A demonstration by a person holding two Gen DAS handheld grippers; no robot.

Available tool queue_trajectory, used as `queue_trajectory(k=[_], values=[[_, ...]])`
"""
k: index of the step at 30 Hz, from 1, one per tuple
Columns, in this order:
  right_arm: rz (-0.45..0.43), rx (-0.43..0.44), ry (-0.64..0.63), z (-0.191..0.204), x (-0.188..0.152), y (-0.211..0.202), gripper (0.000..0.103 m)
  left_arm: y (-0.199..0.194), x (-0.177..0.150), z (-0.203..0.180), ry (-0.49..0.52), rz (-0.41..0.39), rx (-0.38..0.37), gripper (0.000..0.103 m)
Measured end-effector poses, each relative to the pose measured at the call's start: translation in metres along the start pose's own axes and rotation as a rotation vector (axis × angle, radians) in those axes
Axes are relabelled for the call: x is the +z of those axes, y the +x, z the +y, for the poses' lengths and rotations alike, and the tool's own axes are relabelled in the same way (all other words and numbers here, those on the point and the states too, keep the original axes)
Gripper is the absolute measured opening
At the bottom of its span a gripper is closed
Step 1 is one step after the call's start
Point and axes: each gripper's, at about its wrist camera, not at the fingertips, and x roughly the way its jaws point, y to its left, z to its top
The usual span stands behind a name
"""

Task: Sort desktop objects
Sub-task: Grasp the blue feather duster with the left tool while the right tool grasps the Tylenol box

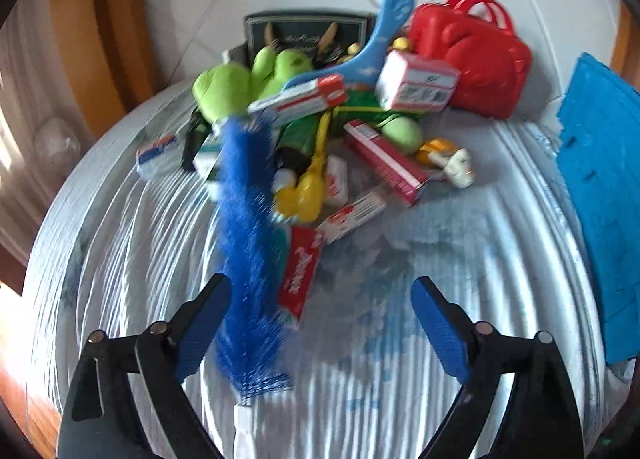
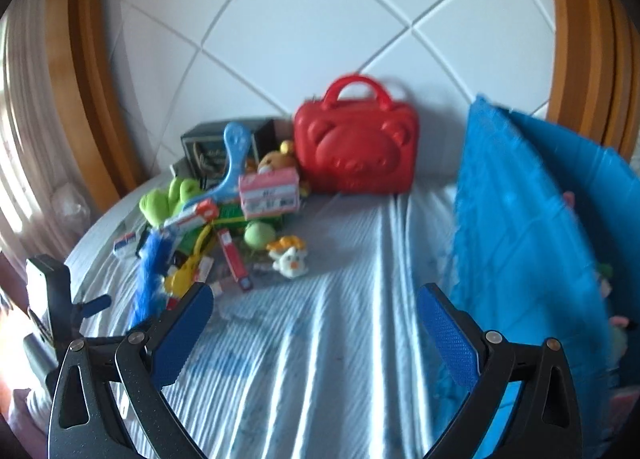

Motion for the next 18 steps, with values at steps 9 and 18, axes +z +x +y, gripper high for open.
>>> queue_trajectory(k=[9,18], values=[[0.233,0.057,0.001,0.044,-0.035,0.091,0.103,0.070,-0.032,0.059,-0.084,0.158,0.019,0.035],[0.420,0.157,-0.050,0.162,-0.060,0.170,0.103,0.050,-0.031,0.127,-0.101,0.087,0.053,0.020]])
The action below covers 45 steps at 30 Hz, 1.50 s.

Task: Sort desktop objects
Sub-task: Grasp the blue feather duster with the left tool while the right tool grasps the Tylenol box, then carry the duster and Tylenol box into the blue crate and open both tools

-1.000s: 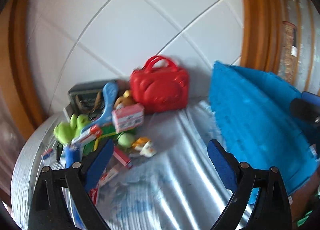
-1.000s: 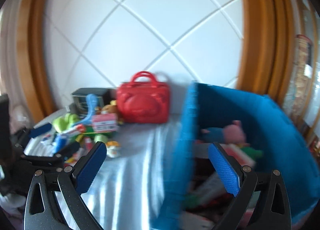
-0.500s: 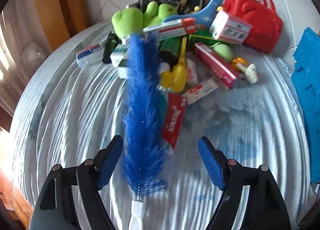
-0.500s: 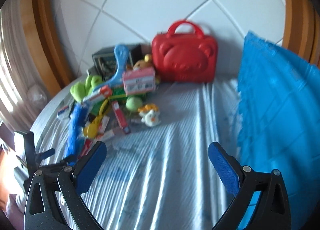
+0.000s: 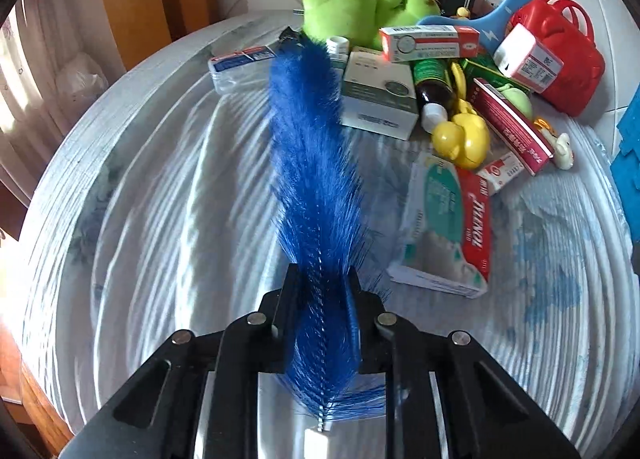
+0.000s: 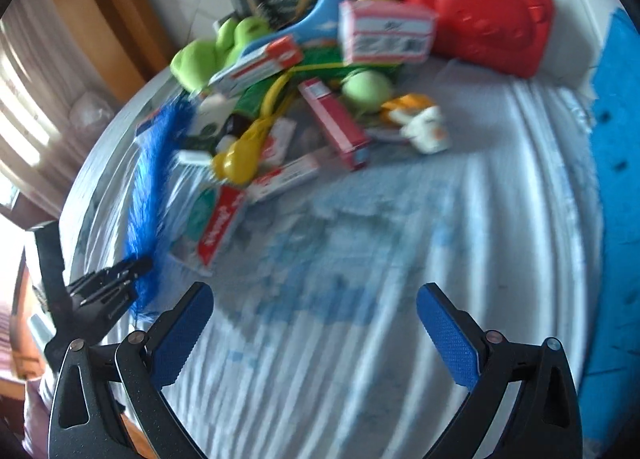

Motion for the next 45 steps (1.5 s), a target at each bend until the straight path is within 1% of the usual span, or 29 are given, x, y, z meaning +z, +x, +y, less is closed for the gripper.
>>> queue_trajectory(k=[3,7,8,11,12,13,14,15,17,18,19,21,24,28,31,33,36,40,42,45], values=[[0.036,0.015,-0.004,0.037,0.010,0.035,0.103,0.010,0.012,0.022,-0.009,-0.007,-0.003,0.020],[0.082,-0.013,-0.021,0.086,0.028,0.090,0.103,0.023,0.017,0.034,-0.029,0.015,-0.051,0.020],[0.098,-0.027,-0.017,0.096,0.031,0.103,0.103,0.025,0.015,0.034,-0.037,0.023,-0.059,0.020],[0.131,-0.050,0.011,0.107,0.033,0.125,0.103,0.030,0.008,0.037,-0.064,0.045,-0.074,0.020],[0.140,-0.046,0.029,0.110,0.032,0.131,0.103,0.032,0.005,0.039,-0.074,0.058,-0.077,0.024],[0.143,-0.054,0.032,0.112,0.032,0.135,0.103,0.033,0.003,0.041,-0.084,0.067,-0.082,0.031],[0.143,-0.065,0.027,0.114,0.033,0.138,0.103,0.038,0.001,0.042,-0.098,0.087,-0.095,0.035],[0.147,-0.081,0.022,0.116,0.033,0.142,0.103,0.037,0.000,0.042,-0.101,0.077,-0.103,0.038],[0.156,-0.090,0.031,0.115,0.033,0.147,0.102,0.038,0.000,0.040,-0.081,0.085,-0.106,0.038],[0.159,-0.096,0.029,0.115,0.032,0.149,0.089,0.038,0.000,0.040,-0.073,0.086,-0.109,0.034],[0.164,-0.100,0.022,0.115,0.032,0.151,0.079,0.036,0.000,0.040,-0.068,0.081,-0.117,0.019],[0.162,-0.098,0.008,0.115,0.030,0.149,0.080,0.029,0.003,0.040,-0.058,0.064,-0.112,0.018],[0.120,-0.094,-0.042,0.116,0.022,0.130,0.080,0.011,0.007,0.039,-0.058,0.031,-0.124,0.016],[0.050,-0.056,-0.087,0.113,0.012,0.091,0.080,-0.023,0.013,0.031,-0.034,-0.041,-0.131,0.016],[-0.031,-0.053,-0.117,0.108,0.008,0.052,0.080,-0.054,0.023,0.018,-0.004,-0.104,-0.142,0.016],[-0.085,-0.055,-0.123,0.102,0.013,0.026,0.080,-0.074,0.031,0.005,0.022,-0.142,-0.150,0.016],[-0.157,-0.064,-0.120,0.087,0.023,-0.014,0.080,-0.102,0.041,-0.018,0.055,-0.193,-0.163,0.016],[-0.263,-0.107,-0.103,0.057,0.032,-0.068,0.080,-0.137,0.051,-0.057,0.104,-0.265,-0.196,0.016],[-0.310,-0.132,-0.092,0.047,0.037,-0.091,0.080,-0.156,0.055,-0.086,0.144,-0.305,-0.222,0.016],[-0.387,-0.172,-0.060,0.012,0.032,-0.136,0.080,-0.180,0.057,-0.128,0.196,-0.353,-0.270,0.016]])
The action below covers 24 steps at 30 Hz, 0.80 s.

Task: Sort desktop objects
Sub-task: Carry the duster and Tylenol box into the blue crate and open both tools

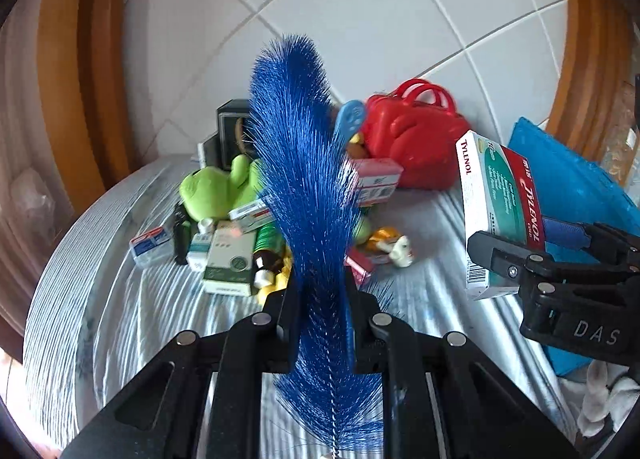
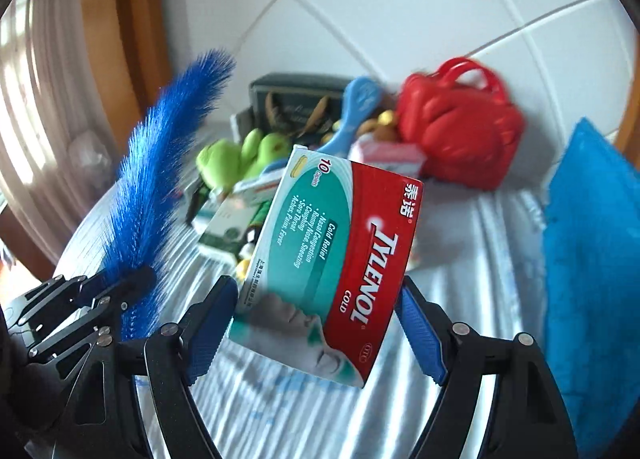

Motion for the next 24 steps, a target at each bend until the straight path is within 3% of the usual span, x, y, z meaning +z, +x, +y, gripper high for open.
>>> queue_trajectory(k=[2,11,18,24], values=[[-0.040,-0.011,-0.015,-0.020,0.001,-0.023,0.080,-0.006,0.011,-0.033,0.036,-0.028,-0.033,0.016],[-0.218,-0.210,0.074,-0.160,0.010,-0.126,0.080,-0.037,0.054,-0.199,0.178,-0.145,-0.204,0.016],[-0.260,-0.374,0.144,-0.276,-0.005,-0.187,0.080,-0.060,0.087,-0.338,0.272,-0.194,-0.325,0.016],[-0.240,-0.480,0.197,-0.354,-0.023,-0.208,0.080,-0.085,0.107,-0.451,0.319,-0.204,-0.432,0.016]])
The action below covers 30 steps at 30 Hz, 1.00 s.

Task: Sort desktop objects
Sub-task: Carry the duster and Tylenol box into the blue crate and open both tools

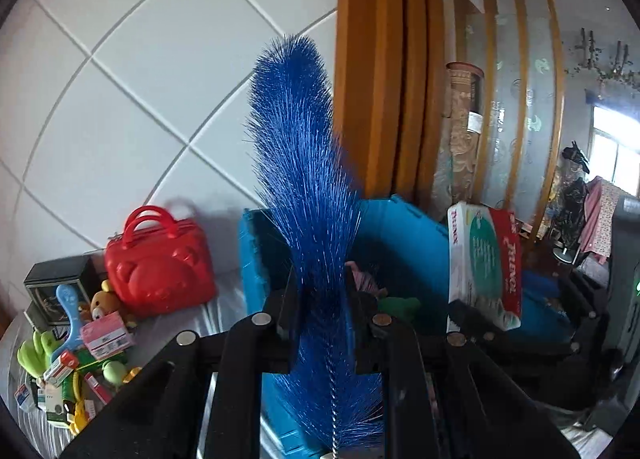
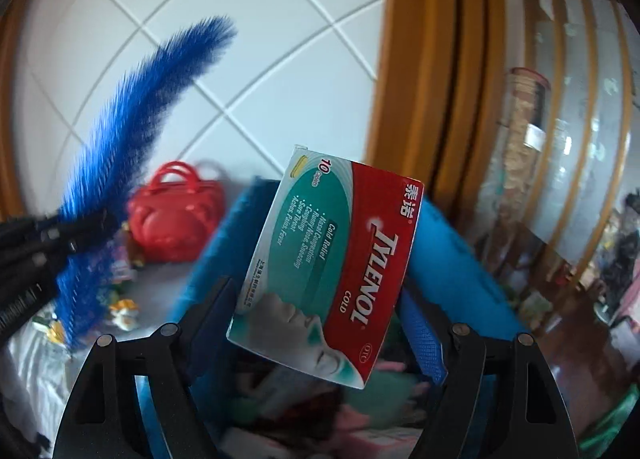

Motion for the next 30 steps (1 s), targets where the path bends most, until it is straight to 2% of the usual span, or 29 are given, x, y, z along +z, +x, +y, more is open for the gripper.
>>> queue_trajectory(k=[3,6,12,18,20,23,25,30], values=[[0.043,-0.048,0.011,-0.038,-0.008,0.012,0.080,0.020,0.015,-0.041,0.019,0.013,-0.035,0.016],[0.080,-0.077,0.011,-0.068,-0.019,0.010,0.080,0.044,0.009,-0.070,0.048,0.059,-0.040,0.016],[0.127,-0.133,-0.011,-0.088,-0.049,0.030,0.080,0.081,-0.025,-0.079,0.072,0.177,-0.027,0.016],[0.141,-0.149,-0.045,-0.093,-0.064,0.040,0.080,0.089,-0.043,-0.071,0.066,0.218,0.002,0.016],[0.142,-0.148,-0.050,-0.106,-0.065,0.048,0.080,0.090,-0.045,-0.069,0.069,0.222,0.025,0.022],[0.140,-0.144,-0.055,-0.105,-0.066,0.048,0.080,0.088,-0.048,-0.066,0.071,0.206,0.059,0.041],[0.138,-0.142,-0.059,-0.103,-0.065,0.047,0.081,0.083,-0.047,-0.065,0.079,0.179,0.083,0.065],[0.129,-0.139,-0.065,-0.101,-0.065,0.044,0.082,0.075,-0.045,-0.055,0.068,0.161,0.089,0.068]])
